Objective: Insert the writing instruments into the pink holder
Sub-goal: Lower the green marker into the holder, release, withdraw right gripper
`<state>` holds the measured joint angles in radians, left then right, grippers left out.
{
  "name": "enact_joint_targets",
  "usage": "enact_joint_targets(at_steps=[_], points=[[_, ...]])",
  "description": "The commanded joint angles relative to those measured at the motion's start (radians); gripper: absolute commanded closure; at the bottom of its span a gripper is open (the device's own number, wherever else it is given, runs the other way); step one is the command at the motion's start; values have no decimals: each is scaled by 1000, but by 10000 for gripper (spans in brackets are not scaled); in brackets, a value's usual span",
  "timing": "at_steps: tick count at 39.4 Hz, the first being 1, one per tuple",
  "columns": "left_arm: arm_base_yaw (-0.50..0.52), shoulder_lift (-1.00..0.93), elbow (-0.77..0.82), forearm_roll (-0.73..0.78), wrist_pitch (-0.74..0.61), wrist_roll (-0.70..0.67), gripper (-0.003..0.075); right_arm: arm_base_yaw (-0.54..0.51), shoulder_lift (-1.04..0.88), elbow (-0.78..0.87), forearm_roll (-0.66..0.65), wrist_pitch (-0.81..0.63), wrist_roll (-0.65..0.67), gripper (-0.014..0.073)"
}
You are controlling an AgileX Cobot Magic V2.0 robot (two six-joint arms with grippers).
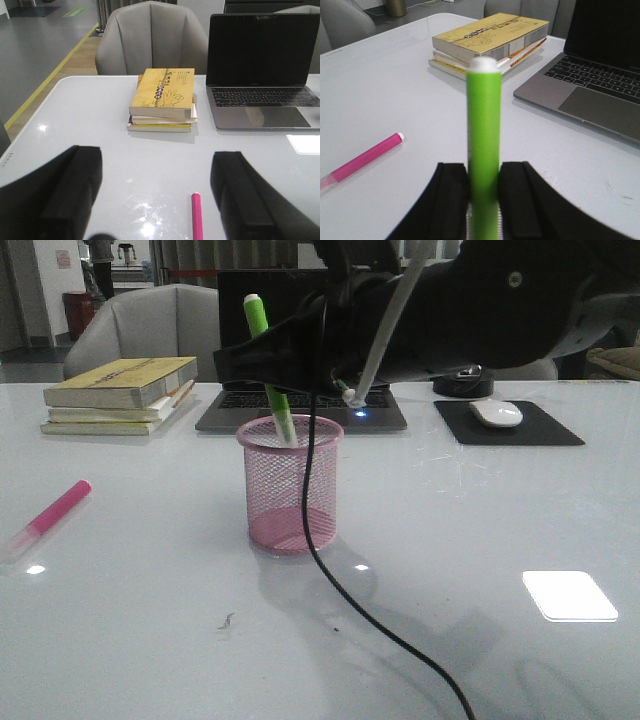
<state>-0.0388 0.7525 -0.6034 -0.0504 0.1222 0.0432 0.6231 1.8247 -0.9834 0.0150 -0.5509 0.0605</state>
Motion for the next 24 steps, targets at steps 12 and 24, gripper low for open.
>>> enact_joint_targets(at_steps=[12,24], points=[[-1,0,-38,-8,-83,-2,201,-29,-151,-26,83,192,-12,75],[-1,0,-38,-2,-83,-2,201,-224,-510,-26,-3,670,-72,127]])
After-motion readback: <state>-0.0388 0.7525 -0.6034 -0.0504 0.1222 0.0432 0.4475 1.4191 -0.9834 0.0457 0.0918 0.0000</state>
